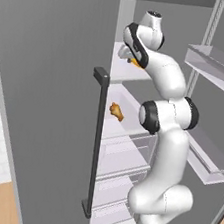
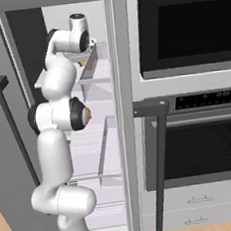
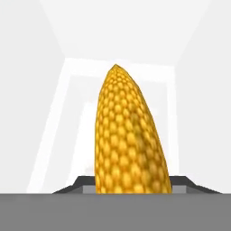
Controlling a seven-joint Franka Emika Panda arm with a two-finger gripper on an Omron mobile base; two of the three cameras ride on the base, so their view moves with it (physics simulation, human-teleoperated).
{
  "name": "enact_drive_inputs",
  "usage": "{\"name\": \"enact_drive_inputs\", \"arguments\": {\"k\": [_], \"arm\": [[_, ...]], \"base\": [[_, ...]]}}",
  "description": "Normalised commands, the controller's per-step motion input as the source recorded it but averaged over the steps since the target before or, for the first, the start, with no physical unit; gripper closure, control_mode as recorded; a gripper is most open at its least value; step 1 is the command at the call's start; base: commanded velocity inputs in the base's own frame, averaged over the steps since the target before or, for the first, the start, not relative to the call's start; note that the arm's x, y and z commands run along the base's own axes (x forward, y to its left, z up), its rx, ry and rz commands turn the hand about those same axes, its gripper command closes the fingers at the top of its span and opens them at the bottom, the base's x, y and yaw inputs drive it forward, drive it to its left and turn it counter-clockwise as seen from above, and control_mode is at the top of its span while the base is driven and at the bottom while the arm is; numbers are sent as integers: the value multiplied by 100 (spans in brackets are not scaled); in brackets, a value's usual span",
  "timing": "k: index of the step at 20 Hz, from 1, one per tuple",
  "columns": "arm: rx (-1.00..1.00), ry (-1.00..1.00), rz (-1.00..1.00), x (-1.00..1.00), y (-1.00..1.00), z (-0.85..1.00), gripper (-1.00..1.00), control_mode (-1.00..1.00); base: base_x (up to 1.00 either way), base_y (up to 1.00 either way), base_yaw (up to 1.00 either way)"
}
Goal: Place one corn and one chicken drumstick in each tupperware on the nearby counter, to pack two identical lunches.
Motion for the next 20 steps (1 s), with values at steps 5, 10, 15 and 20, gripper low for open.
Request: {"name": "enact_drive_inputs", "arguments": {"k": [5, 10, 15, 20], "arm": [[2, -39, -12, -79, 1, -60, 100, -100], [0, -17, -17, -87, 8, -26, 100, -100], [5, -1, -27, -100, 0, 0, 100, -100], [13, 3, -27, -100, -2, -6, 100, -100]], "base": [[0, 0, 0], [0, 0, 0], [0, 0, 0], [0, 0, 0]]}}
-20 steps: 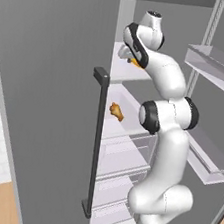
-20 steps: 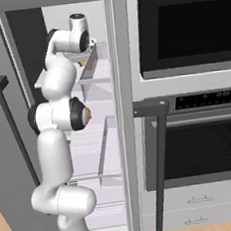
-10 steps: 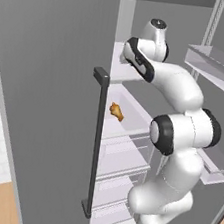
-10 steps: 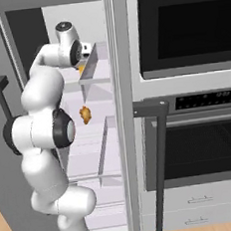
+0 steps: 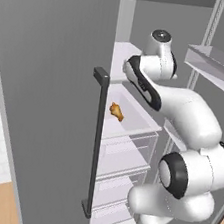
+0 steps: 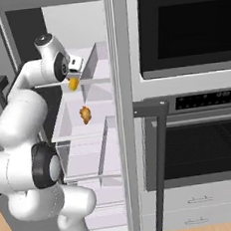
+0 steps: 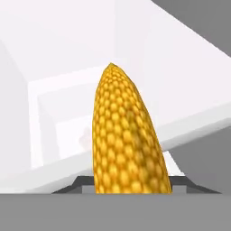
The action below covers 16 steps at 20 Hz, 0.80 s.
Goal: Place one corn and one chicken drumstick in each tupperware on the nearby counter, to pack two identical lunches.
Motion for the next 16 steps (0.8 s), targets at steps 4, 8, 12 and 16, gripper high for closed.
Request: {"name": "enact_drive_inputs", "arguments": {"k": [4, 8, 12, 16], "arm": [[21, 0, -20, -100, -7, -13, 100, -100], [15, 0, -12, -100, 0, 0, 100, -100], [0, 1, -2, -100, 0, -1, 100, -100], [-1, 3, 0, -100, 0, 0, 100, -100]], "base": [[0, 0, 0], [0, 0, 0], [0, 0, 0], [0, 0, 0]]}}
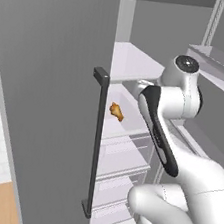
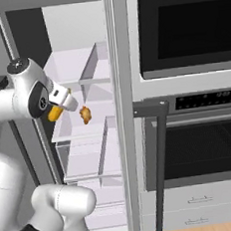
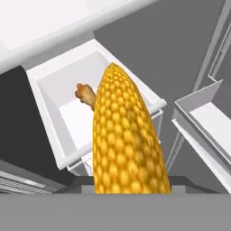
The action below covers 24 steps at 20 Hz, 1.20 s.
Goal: Place one corn and one chicken drumstick in each tupperware on the nearby counter, to pack two identical lunches.
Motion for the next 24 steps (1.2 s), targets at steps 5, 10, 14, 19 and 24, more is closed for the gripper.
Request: {"name": "enact_drive_inputs", "arguments": {"k": [5, 10, 14, 19, 24], "arm": [[-1, 7, 0, -100, 0, -21, 100, -100], [0, 7, 6, -100, -5, -72, 100, -100], [-2, 13, 16, -48, 0, -61, 100, -100], [-17, 12, 7, 0, 0, -55, 100, -100], [0, 0, 0, 0, 0, 0, 100, -100]], "base": [[0, 0, 0], [0, 0, 0], [0, 0, 0], [0, 0, 0], [0, 0, 0]]}}
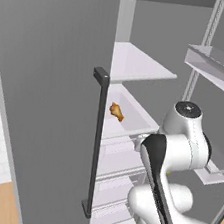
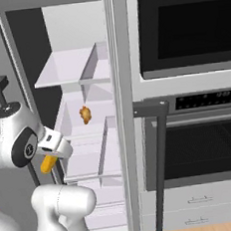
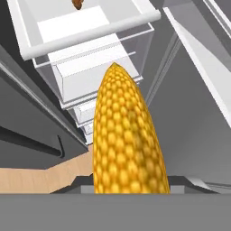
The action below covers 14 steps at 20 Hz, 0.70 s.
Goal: Place one corn and one chicken drumstick in each tupperware on the nearby counter, to pack two identical lunches.
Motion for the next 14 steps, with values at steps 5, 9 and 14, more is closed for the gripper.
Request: {"name": "enact_drive_inputs", "arguments": {"k": [5, 9, 14], "arm": [[0, -2, 0, -26, 0, 0, 100, 100], [0, 0, 0, 0, 0, 0, 100, 100], [0, 0, 0, 0, 0, 0, 100, 100]], "base": [[-20, 0, 0], [-100, 0, -8], [-100, -21, -39]]}}
